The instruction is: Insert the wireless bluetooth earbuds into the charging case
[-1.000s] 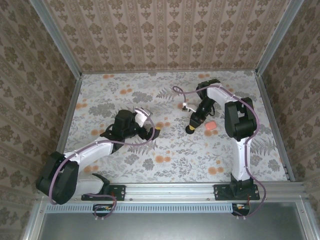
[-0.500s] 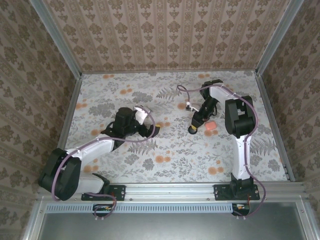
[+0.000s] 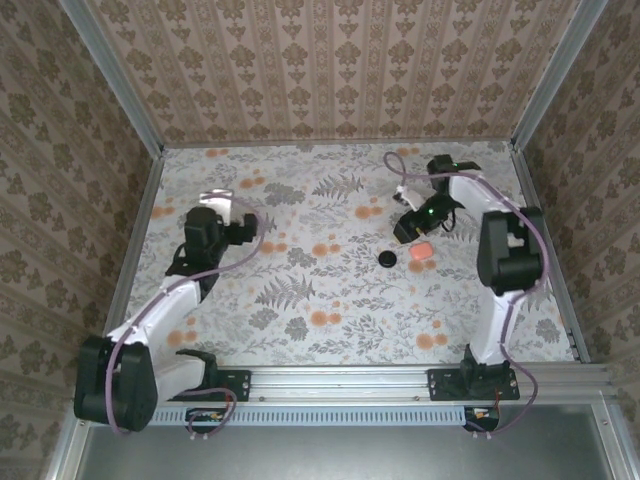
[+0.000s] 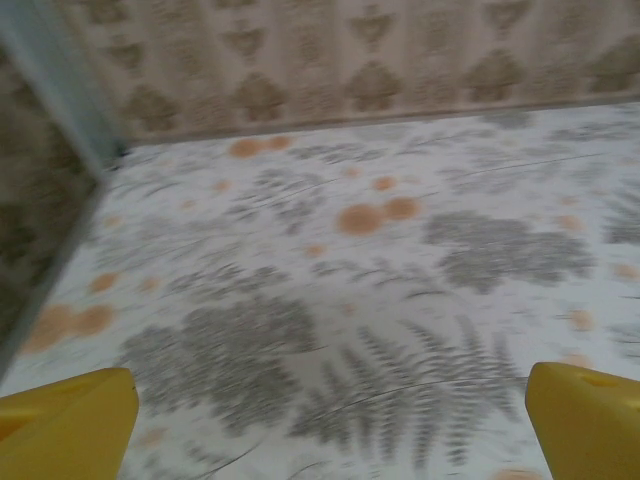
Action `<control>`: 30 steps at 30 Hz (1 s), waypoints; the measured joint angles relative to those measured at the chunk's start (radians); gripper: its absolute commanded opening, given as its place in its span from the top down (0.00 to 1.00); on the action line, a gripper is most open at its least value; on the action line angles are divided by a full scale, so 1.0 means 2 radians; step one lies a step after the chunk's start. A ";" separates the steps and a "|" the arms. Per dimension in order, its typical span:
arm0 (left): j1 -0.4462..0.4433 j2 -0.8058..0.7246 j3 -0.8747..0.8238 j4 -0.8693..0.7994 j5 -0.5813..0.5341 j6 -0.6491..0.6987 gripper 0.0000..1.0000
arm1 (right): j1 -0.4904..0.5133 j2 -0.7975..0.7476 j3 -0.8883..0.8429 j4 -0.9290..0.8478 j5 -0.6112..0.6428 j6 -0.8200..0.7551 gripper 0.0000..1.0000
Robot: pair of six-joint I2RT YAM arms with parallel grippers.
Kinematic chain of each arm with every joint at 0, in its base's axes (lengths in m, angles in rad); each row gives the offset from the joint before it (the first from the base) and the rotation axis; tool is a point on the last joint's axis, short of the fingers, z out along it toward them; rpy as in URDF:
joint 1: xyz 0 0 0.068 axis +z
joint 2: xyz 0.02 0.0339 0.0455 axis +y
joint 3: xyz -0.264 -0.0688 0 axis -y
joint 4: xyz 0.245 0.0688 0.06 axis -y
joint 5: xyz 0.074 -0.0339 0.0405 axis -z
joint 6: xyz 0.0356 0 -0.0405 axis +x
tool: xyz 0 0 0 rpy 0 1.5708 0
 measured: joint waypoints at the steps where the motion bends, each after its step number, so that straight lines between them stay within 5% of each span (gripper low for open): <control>1: 0.009 -0.002 -0.013 0.006 -0.012 0.000 0.00 | -0.007 -0.031 -0.034 0.038 0.001 0.017 0.00; 13: 0.048 0.111 -0.096 0.167 -0.032 0.011 0.00 | -0.022 -0.175 -0.333 0.438 0.092 0.179 0.00; 17: 0.050 0.187 -0.097 0.284 -0.033 0.023 0.00 | -0.021 -0.180 -0.406 0.577 0.116 0.206 0.00; 22: 0.070 0.230 -0.089 0.286 -0.018 0.024 0.00 | -0.014 -0.142 -0.461 0.746 0.157 0.220 0.00; 30: 0.080 0.229 -0.081 0.292 -0.005 0.022 0.00 | -0.018 -0.130 -0.472 0.804 0.179 0.235 0.00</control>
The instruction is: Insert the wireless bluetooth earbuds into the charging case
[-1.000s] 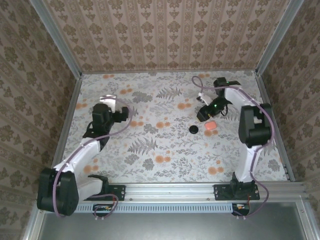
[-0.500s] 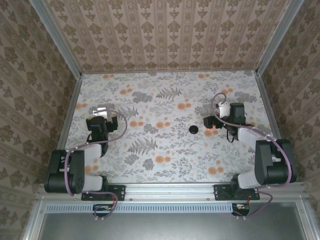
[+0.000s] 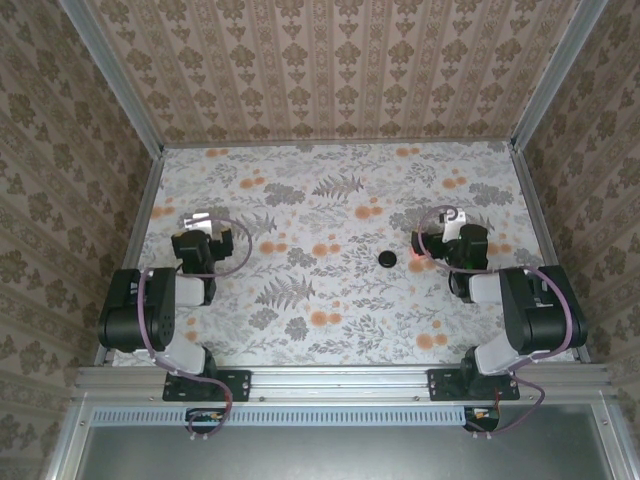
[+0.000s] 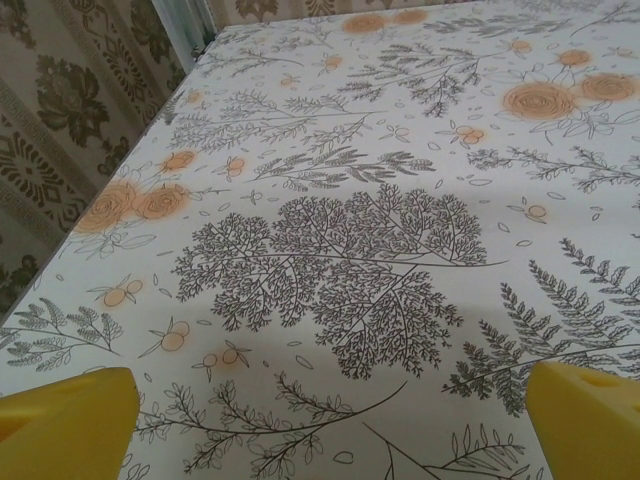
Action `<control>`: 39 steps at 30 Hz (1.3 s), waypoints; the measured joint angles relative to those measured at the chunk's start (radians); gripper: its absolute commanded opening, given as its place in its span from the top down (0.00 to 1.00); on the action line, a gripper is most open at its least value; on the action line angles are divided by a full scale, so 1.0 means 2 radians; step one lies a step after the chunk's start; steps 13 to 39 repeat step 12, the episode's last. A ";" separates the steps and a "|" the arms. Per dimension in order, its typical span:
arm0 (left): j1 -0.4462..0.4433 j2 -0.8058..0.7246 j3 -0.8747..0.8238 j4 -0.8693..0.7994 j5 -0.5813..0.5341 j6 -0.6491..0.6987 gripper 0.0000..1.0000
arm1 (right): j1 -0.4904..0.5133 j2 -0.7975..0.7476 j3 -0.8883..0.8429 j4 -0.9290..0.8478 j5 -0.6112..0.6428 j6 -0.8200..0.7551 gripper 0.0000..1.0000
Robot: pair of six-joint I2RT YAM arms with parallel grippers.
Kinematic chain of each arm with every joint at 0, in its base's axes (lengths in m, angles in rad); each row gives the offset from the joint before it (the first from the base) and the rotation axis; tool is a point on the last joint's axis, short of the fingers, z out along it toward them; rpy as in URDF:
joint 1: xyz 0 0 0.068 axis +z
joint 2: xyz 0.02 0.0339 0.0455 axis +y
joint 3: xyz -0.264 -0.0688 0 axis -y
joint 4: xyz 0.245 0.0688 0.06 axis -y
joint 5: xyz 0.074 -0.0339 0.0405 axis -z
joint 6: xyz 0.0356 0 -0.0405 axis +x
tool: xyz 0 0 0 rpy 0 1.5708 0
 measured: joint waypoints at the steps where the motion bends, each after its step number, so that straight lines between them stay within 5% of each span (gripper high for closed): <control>1: 0.000 0.000 0.000 0.000 0.001 0.000 0.00 | -0.001 0.000 0.001 0.002 0.002 0.002 0.00; 39: 0.001 0.000 0.002 -0.002 0.015 0.000 0.00 | -0.002 0.000 0.001 0.008 0.003 0.009 0.00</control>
